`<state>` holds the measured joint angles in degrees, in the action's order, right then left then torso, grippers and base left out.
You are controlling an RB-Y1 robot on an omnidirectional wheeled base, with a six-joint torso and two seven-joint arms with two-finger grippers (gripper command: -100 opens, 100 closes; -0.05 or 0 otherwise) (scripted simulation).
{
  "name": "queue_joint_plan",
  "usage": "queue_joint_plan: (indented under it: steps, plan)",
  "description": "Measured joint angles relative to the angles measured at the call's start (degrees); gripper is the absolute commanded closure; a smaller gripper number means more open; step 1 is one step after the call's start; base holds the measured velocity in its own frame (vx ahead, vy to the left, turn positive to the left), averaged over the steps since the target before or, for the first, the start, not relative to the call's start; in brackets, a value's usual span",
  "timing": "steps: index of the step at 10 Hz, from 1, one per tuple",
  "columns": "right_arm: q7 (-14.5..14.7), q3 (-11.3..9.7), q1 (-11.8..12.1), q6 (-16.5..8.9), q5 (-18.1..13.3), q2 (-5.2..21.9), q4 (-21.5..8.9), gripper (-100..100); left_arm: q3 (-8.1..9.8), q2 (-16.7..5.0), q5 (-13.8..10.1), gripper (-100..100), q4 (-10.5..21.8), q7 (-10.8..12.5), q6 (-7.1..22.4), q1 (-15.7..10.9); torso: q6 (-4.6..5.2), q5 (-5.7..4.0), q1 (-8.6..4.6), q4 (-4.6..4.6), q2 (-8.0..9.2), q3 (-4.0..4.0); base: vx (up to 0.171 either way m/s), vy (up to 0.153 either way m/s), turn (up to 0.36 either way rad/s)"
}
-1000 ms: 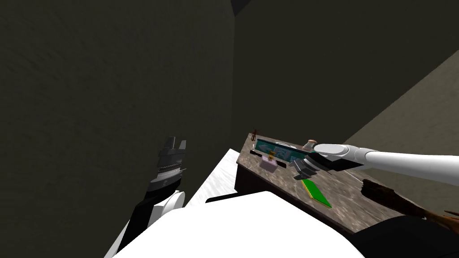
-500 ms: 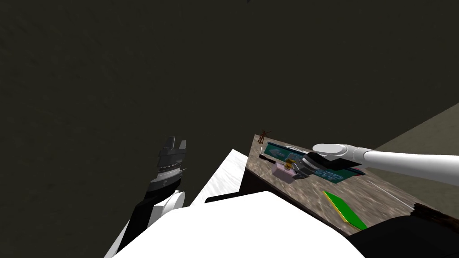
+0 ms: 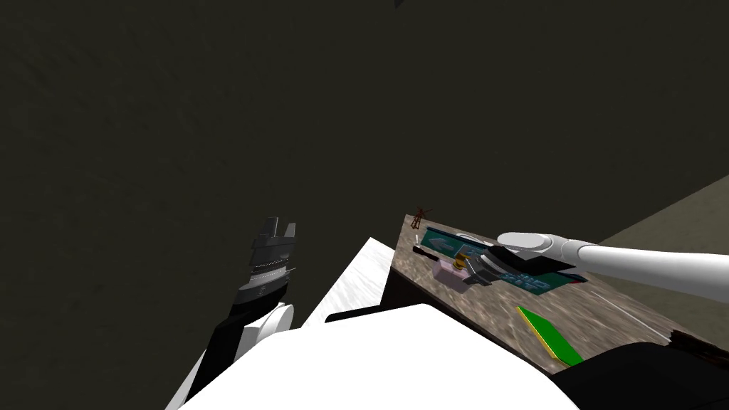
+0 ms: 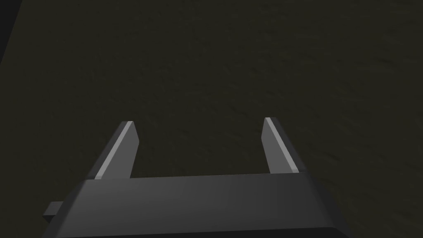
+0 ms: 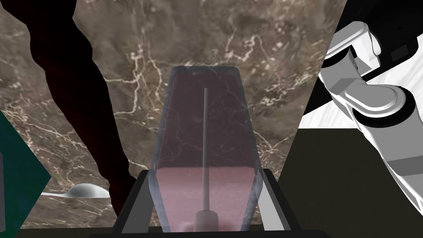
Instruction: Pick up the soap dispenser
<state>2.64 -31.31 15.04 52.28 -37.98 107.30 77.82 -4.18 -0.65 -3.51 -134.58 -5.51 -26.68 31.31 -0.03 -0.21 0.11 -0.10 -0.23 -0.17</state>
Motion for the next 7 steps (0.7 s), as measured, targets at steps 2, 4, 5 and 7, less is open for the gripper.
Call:
queue_joint_plan:
  steps: [2,4,5,7]
  plan:
    - [0.0,0.0,0.0,0.0,0.0,0.0,0.0,100,0.0,0.0,0.0,0,0.0,0.0,0.0,0.0,0.01,-0.02,-0.02,0.0,0.0,0.0,0.0,0.0,0.0]
    - [0.0,0.0,0.0,0.0,0.0,0.0,0.0,100,0.0,0.0,0.0,0,0.0,0.0,0.0,0.0,0.02,-0.03,-0.04,0.0,0.01,0.01,-0.001,-0.001,-0.05]
    - [-0.2,0.2,-0.3,0.5,0.3,1.0,0.4,100,0.0,0.0,0.0,0,0.0,0.0,0.0,0.0,0.08,0.03,-0.02,0.02,0.04,0.03,-0.004,-0.003,-0.096]
    - [-0.8,0.4,-0.7,1.0,0.5,2.3,1.0,0,0.0,0.0,0.0,0,0.0,0.0,0.0,0.0,0.04,-0.01,-0.01,0.02,0.06,0.04,-0.001,-0.001,-0.007]
